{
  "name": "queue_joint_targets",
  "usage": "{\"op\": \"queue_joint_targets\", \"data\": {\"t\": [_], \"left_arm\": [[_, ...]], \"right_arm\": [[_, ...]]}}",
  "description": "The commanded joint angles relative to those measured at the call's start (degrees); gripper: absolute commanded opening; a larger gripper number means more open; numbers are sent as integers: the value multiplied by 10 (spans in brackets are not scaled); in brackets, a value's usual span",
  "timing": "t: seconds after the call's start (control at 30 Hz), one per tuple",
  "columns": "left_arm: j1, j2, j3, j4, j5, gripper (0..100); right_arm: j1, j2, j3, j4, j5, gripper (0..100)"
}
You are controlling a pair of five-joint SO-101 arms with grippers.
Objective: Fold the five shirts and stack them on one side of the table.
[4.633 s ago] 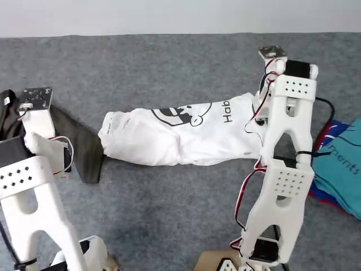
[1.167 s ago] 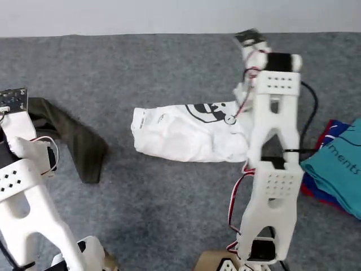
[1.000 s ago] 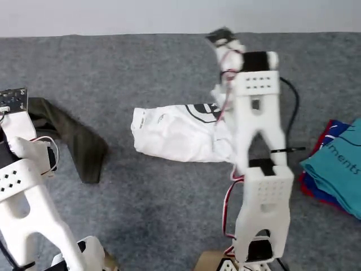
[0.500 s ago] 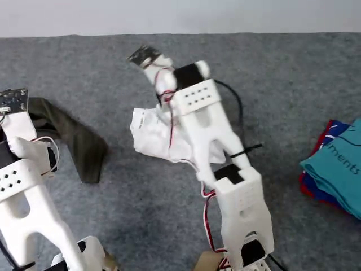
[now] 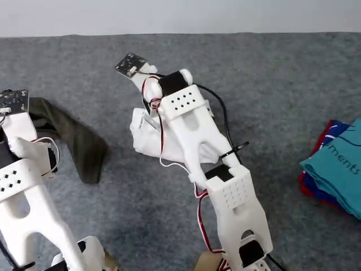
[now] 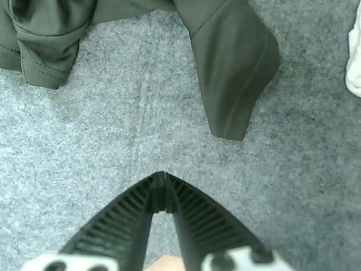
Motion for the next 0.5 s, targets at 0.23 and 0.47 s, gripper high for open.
{"op": "queue_joint_targets", "data": {"t": [0.23,0.47], "left_arm": [[2,-17,-6,4,-6,3],[2,-17,-6,4,-6,3]], "right_arm": [[-25,6,-5,-51,23,10],[-25,6,-5,-57,24,46]]}}
